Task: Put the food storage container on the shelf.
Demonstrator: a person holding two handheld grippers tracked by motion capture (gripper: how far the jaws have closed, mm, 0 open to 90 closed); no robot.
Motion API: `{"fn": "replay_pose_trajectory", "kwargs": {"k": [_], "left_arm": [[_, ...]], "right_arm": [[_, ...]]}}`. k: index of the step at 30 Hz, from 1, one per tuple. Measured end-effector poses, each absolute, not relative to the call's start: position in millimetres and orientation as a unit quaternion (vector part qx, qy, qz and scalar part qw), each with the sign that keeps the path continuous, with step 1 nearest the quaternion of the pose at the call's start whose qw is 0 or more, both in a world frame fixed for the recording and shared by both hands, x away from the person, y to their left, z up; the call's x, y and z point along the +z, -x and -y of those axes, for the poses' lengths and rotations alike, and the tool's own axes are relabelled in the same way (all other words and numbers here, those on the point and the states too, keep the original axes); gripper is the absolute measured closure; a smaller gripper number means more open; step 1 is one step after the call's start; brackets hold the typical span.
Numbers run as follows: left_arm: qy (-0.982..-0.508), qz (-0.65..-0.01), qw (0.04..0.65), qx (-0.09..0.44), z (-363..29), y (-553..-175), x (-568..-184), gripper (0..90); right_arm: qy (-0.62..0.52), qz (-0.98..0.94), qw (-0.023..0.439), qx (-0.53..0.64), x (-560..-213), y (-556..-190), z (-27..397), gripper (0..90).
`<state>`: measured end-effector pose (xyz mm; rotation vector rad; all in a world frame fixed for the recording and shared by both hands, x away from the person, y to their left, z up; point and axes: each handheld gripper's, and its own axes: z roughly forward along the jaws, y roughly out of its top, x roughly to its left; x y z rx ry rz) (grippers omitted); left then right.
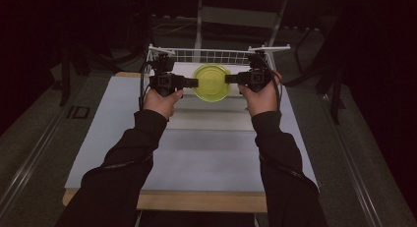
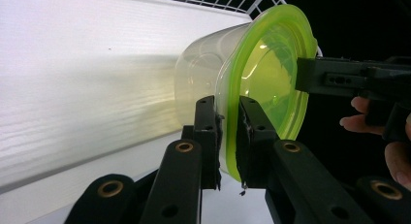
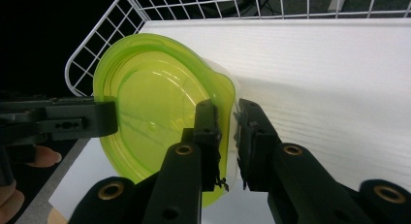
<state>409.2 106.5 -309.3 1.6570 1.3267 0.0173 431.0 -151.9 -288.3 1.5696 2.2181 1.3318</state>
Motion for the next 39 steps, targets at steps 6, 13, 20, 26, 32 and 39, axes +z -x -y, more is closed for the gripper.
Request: {"fn": "replay_pose_trajectory", "kwargs": {"k": [6,13,20,26,32,39], "left_arm": [[-0.68,-0.551,0.484,0.009,-108.3,-416.2,-310.3,81.1],[-0.676,-0.553,0.487,0.004,-109.6,-424.2,-310.9,79.4],[-0.682,-0.544,0.488,0.023,-103.5,-429.1,-313.6,64.6],[-0.681,-0.544,0.488,0.048,-102.0,-433.7,-317.0,54.0],[-0.675,-0.543,0.496,0.064,-104.0,-434.6,-315.9,48.2],[-0.673,-0.54,0.499,0.085,-110.9,-427.4,-313.7,36.1]], "right_arm": [[-0.524,-0.73,0.056,0.435,-290.3,-438.4,147.7,79.6],[-0.53,-0.726,0.046,0.436,-290.1,-446.4,147.2,78.3],[-0.532,-0.728,0.038,0.431,-294.2,-454.5,143.2,63.0],[-0.537,-0.721,0.034,0.436,-296.7,-456.8,143.4,57.5],[-0.526,-0.724,0.04,0.444,-292.1,-454.9,145.5,51.3],[-0.505,-0.73,0.059,0.457,-282.9,-439.6,150.4,49.5]]}}
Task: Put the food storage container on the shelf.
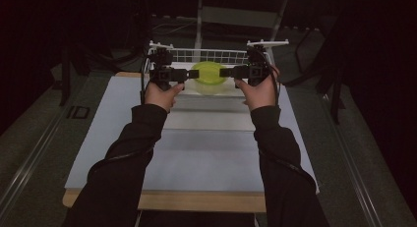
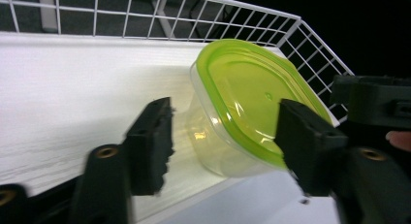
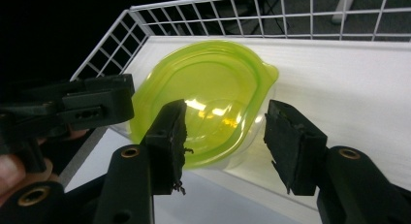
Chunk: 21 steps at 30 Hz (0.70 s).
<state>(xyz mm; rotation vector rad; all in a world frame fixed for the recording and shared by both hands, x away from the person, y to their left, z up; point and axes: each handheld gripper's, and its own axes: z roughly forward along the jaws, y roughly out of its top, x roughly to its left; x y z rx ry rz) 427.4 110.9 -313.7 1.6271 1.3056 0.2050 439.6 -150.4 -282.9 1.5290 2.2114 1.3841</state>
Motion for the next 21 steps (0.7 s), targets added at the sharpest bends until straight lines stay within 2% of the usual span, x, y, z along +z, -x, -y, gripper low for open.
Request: {"fn": "replay_pose_trajectory", "kwargs": {"k": [3,7,14,18,21], "left_arm": [[-0.66,-0.525,0.532,0.079,-121.3,-415.2,-311.0,30.1],[-0.666,-0.496,0.552,0.078,-128.8,-400.2,-312.7,27.6],[-0.692,-0.448,0.56,0.088,-132.9,-375.3,-331.4,19.0],[-0.702,-0.432,0.559,0.086,-132.7,-366.7,-344.3,17.0],[-0.706,-0.402,0.57,0.123,-131.1,-350.8,-362.9,14.8]], "right_arm": [[-0.49,-0.737,0.066,0.46,-283.2,-429.0,150.9,52.1],[-0.479,-0.744,0.056,0.463,-290.6,-418.6,150.0,53.4],[-0.457,-0.759,0.059,0.46,-308.2,-404.1,143.0,54.1],[-0.435,-0.779,0.06,0.448,-320.6,-399.2,137.0,56.0],[-0.423,-0.788,0.068,0.443,-328.8,-396.9,133.2,66.9]]}}
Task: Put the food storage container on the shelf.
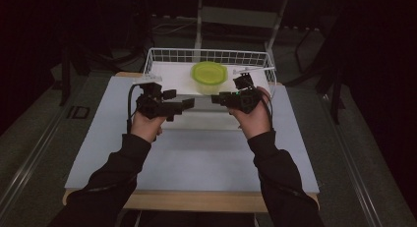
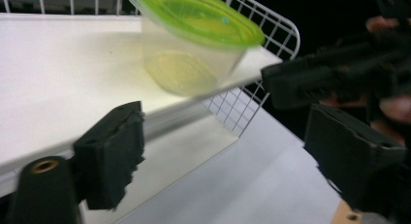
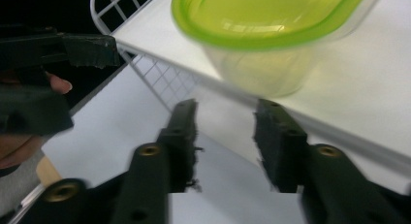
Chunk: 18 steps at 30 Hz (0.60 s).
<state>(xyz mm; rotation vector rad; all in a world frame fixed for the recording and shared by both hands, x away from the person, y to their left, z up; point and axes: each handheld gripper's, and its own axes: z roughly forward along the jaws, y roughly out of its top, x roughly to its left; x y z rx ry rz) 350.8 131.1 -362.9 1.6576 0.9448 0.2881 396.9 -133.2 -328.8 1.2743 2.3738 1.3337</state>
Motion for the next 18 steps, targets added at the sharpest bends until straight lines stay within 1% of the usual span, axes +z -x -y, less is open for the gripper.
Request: {"fn": "replay_pose_trajectory", "kwargs": {"k": [3,4,5,7,11,15,18], "left_arm": [[-0.711,-0.392,0.569,0.133,-130.7,-338.4,-380.2,14.7],[-0.714,-0.389,0.566,0.132,-131.2,-334.8,-386.0,14.7],[-0.712,-0.387,0.571,0.133,-132.4,-330.8,-391.9,14.7],[-0.708,-0.386,0.577,0.132,-133.6,-326.9,-397.3,14.7],[-0.71,-0.386,0.577,0.118,-135.0,-314.5,-418.5,14.7],[-0.715,-0.382,0.577,0.101,-132.0,-310.5,-427.8,14.6],[-0.717,-0.378,0.577,0.102,-130.6,-308.6,-431.3,14.6]], "right_arm": [[-0.427,-0.788,0.063,0.439,-335.6,-395.7,129.0,86.5],[-0.434,-0.783,0.056,0.442,-337.3,-395.6,127.9,90.0],[-0.438,-0.781,0.051,0.443,-339.0,-396.5,126.5,90.0],[-0.439,-0.78,0.063,0.442,-340.8,-397.7,123.0,90.0],[-0.447,-0.772,0.07,0.446,-343.4,-403.9,118.9,90.0],[-0.455,-0.768,0.074,0.445,-344.3,-410.9,116.4,90.0],[-0.46,-0.764,0.076,0.447,-344.1,-415.5,114.8,90.0]]}}
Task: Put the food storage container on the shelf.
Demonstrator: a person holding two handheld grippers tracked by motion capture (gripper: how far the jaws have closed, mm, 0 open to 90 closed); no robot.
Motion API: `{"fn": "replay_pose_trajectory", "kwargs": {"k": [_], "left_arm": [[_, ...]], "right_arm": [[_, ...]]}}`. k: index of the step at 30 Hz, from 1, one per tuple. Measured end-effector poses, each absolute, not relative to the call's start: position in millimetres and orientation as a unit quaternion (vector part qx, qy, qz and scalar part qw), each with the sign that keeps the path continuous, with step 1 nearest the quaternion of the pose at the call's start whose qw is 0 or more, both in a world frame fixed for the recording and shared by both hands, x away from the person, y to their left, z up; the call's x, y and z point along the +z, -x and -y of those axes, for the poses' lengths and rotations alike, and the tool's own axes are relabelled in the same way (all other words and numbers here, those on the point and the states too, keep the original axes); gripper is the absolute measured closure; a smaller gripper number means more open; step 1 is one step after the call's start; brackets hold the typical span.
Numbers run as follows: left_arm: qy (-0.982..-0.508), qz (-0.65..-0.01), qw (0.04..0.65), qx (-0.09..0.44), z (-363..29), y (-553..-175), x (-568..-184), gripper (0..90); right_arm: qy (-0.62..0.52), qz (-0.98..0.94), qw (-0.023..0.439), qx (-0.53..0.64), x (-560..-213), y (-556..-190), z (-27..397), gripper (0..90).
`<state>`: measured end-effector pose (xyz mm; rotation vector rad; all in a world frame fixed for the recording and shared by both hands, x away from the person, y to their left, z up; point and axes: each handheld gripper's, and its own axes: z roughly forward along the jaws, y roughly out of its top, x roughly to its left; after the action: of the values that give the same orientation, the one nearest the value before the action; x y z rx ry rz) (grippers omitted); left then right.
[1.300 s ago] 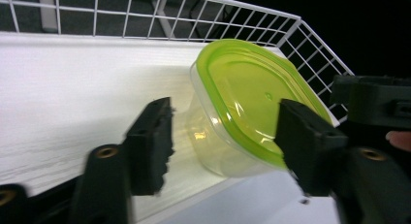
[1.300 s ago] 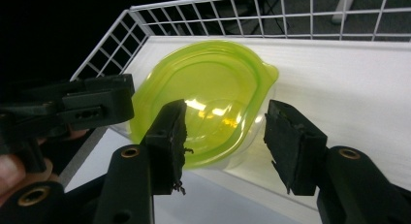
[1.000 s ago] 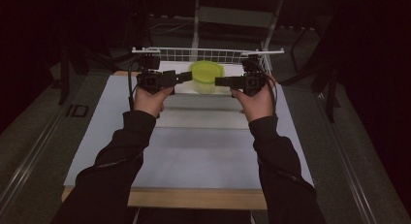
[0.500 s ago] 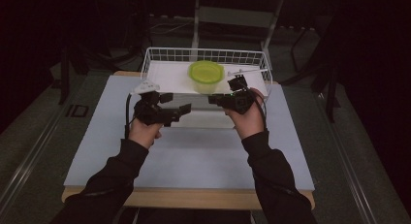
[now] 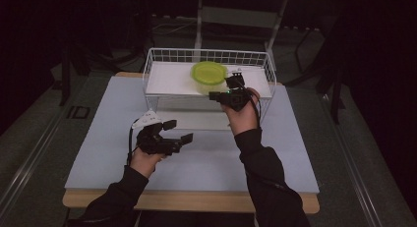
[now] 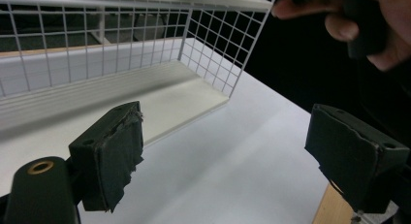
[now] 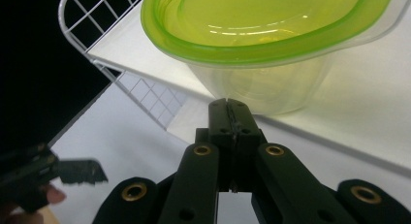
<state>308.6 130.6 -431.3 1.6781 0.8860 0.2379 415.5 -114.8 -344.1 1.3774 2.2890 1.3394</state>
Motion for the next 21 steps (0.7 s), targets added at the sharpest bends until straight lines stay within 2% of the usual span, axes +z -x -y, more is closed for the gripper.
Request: {"fn": "replay_pose_trajectory", "kwargs": {"k": [8,21], "left_arm": [[-0.72,-0.384,0.57,0.093,-130.3,-306.5,-452.6,14.6],[-0.722,-0.385,0.567,0.093,-134.6,-308.5,-458.5,14.6]], "right_arm": [[-0.474,-0.757,0.081,0.442,-344.1,-427.2,111.2,90.0],[-0.493,-0.746,0.077,0.441,-347.6,-448.7,106.7,88.2]]}}
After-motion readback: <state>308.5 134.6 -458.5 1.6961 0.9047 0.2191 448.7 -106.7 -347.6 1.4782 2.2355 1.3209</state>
